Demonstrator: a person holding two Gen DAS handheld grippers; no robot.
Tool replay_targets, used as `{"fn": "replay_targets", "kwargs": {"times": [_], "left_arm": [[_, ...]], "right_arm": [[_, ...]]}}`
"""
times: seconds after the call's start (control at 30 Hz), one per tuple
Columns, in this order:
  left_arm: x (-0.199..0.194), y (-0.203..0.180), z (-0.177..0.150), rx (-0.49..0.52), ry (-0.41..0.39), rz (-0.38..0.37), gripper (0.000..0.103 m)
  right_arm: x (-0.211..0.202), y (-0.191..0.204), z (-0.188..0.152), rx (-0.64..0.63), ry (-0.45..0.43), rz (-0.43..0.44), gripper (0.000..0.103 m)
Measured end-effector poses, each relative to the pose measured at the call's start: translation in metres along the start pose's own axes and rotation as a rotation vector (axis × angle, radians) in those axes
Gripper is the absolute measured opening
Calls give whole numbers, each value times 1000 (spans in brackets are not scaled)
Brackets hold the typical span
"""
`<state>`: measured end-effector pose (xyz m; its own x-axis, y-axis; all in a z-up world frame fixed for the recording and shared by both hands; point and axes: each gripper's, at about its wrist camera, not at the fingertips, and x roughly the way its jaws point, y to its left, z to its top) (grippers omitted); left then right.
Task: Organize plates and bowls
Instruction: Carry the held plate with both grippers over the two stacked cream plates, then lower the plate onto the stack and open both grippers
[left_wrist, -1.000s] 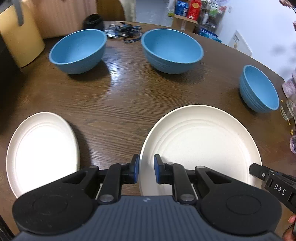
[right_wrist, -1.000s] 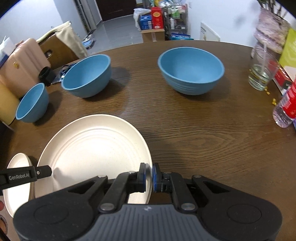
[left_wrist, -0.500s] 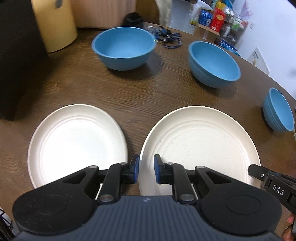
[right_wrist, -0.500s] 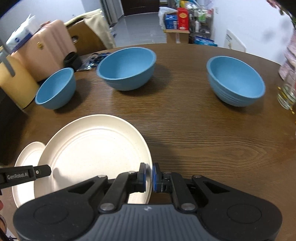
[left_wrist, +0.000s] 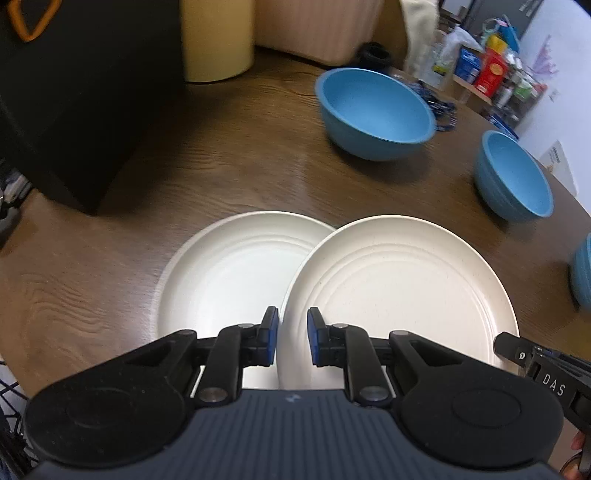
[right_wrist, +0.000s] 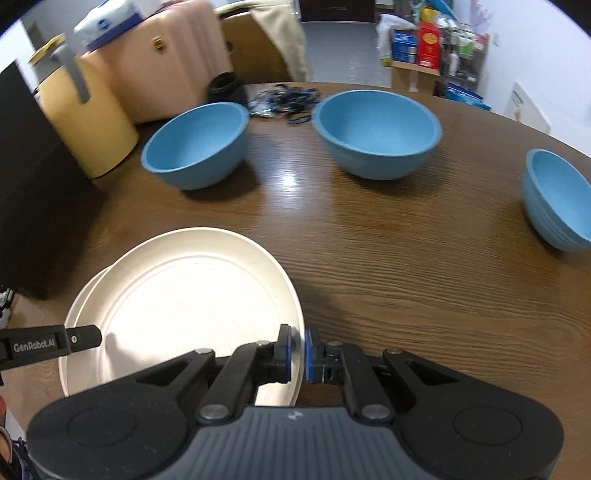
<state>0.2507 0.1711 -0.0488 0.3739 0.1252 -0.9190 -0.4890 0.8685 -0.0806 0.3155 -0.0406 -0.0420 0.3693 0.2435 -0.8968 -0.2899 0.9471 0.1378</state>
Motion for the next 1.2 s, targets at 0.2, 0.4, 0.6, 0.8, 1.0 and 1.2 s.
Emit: {"fn": "replay_targets", "kwargs": {"times": [0.2,0.4,0.6,0.8,1.0,1.2], "left_arm": [[2,39,6,-41,1,32,17],[7,70,7,-67,11,61,17],[15,81,8,-64,24,66,17],[24,79,9,-43,26,73,17],[30,78,8,-8,17,95,17],[38,76,5,30,17,108,17]], "right_arm": [[11,39,1,-37,22,30,7],[19,72,-1,-78,29,48,7],[24,90,-5,-103,30,39,7],[27,96,-6,-123,24,22,7],[31,99,-9,-153,21,4,7],[35,106,-13,-195,8,-27,8]]}}
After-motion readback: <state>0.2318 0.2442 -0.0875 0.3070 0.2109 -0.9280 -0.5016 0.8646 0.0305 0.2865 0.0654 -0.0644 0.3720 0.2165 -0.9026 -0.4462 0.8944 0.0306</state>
